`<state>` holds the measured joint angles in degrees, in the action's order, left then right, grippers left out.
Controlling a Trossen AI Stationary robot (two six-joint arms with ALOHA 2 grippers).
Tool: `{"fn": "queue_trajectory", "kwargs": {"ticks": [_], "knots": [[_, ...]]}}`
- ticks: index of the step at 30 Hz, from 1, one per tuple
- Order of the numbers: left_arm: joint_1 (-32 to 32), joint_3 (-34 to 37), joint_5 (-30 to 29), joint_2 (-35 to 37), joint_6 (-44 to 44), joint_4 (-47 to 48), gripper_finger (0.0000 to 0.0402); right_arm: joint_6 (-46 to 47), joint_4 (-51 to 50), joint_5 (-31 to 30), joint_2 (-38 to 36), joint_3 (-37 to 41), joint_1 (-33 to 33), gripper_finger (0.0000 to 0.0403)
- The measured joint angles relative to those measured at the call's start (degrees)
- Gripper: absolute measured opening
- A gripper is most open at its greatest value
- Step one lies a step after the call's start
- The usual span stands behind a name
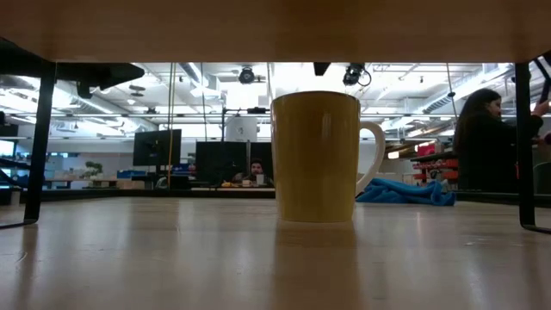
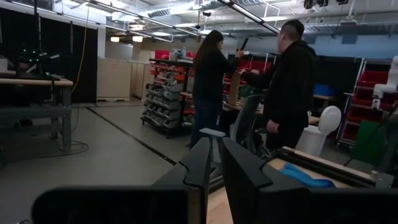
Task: Stack small to large cups/mugs on shelf
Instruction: Put the yellow mug on the shelf
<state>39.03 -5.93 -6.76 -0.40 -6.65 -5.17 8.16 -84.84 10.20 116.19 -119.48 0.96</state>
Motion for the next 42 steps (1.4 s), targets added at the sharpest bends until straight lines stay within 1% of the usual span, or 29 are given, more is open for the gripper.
{"fn": "queue_trajectory", "kwargs": {"ticks": [7,12,21,33,42], "knots": [[-0.02,-0.02,0.02,0.0,0.46,0.14,0.005,-1.84,1.4,-4.32,2.02,0.0,-3.86,0.0052],[-0.02,-0.02,0.03,-0.02,0.46,0.44,0.0051,-1.92,2.14,-6.97,2.83,0.0,-5.06,0.0052],[-0.02,-0.04,0.05,-0.02,0.46,0.92,0.0053,-1.91,2.8,-7.2,4.24,2.14,-4.52,0.0052],[-0.02,-0.04,0.04,-0.02,1.0,1.11,0.0054,-1.75,5.33,-7.16,3.55,6.34,-4.43,0.0052],[-0.02,-0.04,0.04,-0.02,0.98,1.11,0.0052,-2.23,6.87,-6.71,3.49,6.43,-4.45,0.0051]]}}
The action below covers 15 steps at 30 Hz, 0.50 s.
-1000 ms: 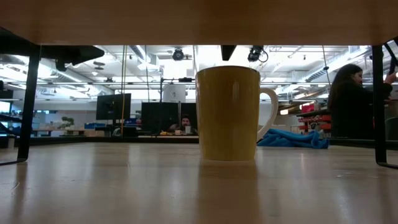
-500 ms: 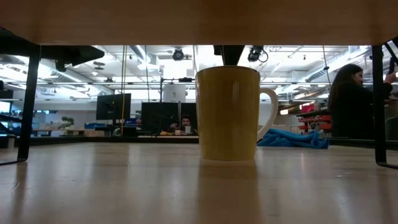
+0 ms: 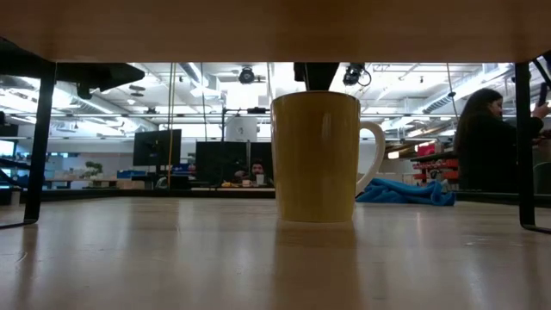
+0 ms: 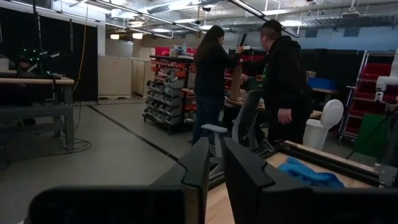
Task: Stack small to large cups/mugs on shelf
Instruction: Put the yellow mug on the shelf
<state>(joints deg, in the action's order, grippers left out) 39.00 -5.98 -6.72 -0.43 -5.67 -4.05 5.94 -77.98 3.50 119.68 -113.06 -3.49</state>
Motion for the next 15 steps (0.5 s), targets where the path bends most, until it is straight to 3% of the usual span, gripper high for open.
{"fn": "queue_trajectory", "kwargs": {"ticks": [15], "knots": [[0.02,0.0,0.0,0.0,0.02,0.02,0.0053,-2.93,1.73,1.44,0.43,0.02,0.14,0.0051]]}}
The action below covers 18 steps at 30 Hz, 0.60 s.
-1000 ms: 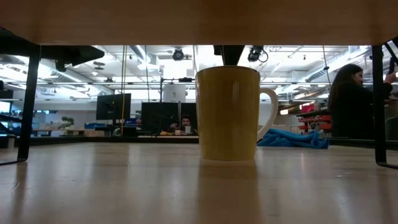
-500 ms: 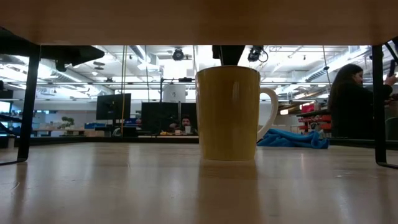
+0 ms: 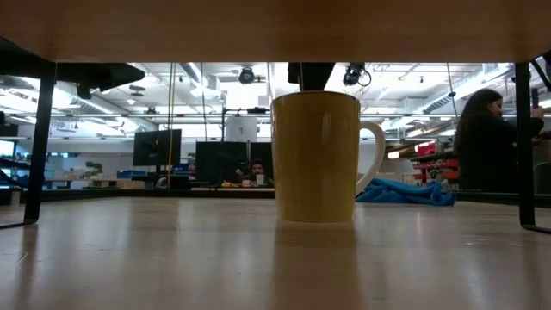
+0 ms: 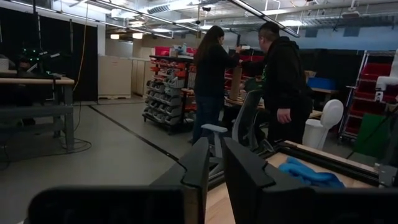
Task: Stack small to large cups/mugs on shelf
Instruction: Put the yellow mug on the shelf
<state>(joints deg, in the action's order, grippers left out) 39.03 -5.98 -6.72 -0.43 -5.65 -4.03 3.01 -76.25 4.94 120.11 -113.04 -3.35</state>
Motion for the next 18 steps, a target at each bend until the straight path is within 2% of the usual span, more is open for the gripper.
{"fn": "queue_trajectory", "kwargs": {"ticks": [8,13,18], "knots": [[0.0,0.0,-0.01,0.0,0.02,0.07,0.0056,-3.65,1.16,-0.66,0.44,0.03,0.69,0.0051],[0.0,0.0,-0.01,0.0,0.67,0.1,0.0053,-11.87,0.37,-5.86,0.44,0.03,-0.39,0.005],[0.0,0.0,-0.01,0.0,0.79,0.13,0.0057,-20.5,-0.44,-8.44,0.44,-0.22,-1.4,0.0044]]}}
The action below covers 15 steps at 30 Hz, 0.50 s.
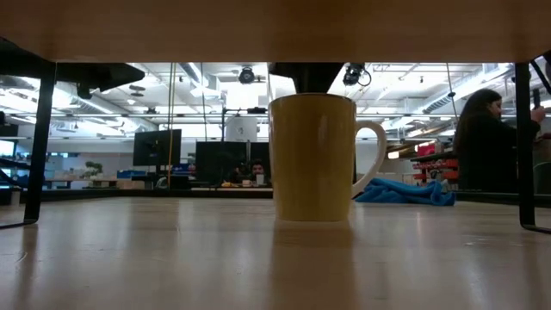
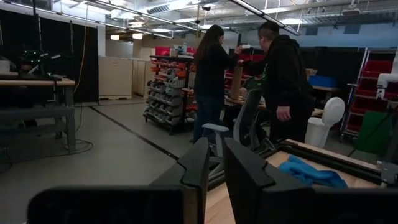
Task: Stack small to large cups/mugs on shelf
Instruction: Put the yellow mug on the shelf
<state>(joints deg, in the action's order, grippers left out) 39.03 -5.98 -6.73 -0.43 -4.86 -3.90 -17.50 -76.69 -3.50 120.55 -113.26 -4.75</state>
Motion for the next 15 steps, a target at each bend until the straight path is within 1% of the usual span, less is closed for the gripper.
{"fn": "queue_trajectory", "kwargs": {"ticks": [2,8,15], "knots": [[0.0,0.0,-0.01,0.0,0.02,0.02,0.0057,-0.62,-0.54,-2.52,0.0,-0.76,-0.13,0.0041],[0.0,0.0,0.01,0.0,0.18,0.23,0.0053,-5.43,-0.55,-2.91,-0.02,-1.72,0.15,0.003],[0.0,0.0,0.0,0.0,0.22,0.37,0.0059,-13.35,0.99,-3.35,-0.13,-1.72,-2.11,0.0026]]}}
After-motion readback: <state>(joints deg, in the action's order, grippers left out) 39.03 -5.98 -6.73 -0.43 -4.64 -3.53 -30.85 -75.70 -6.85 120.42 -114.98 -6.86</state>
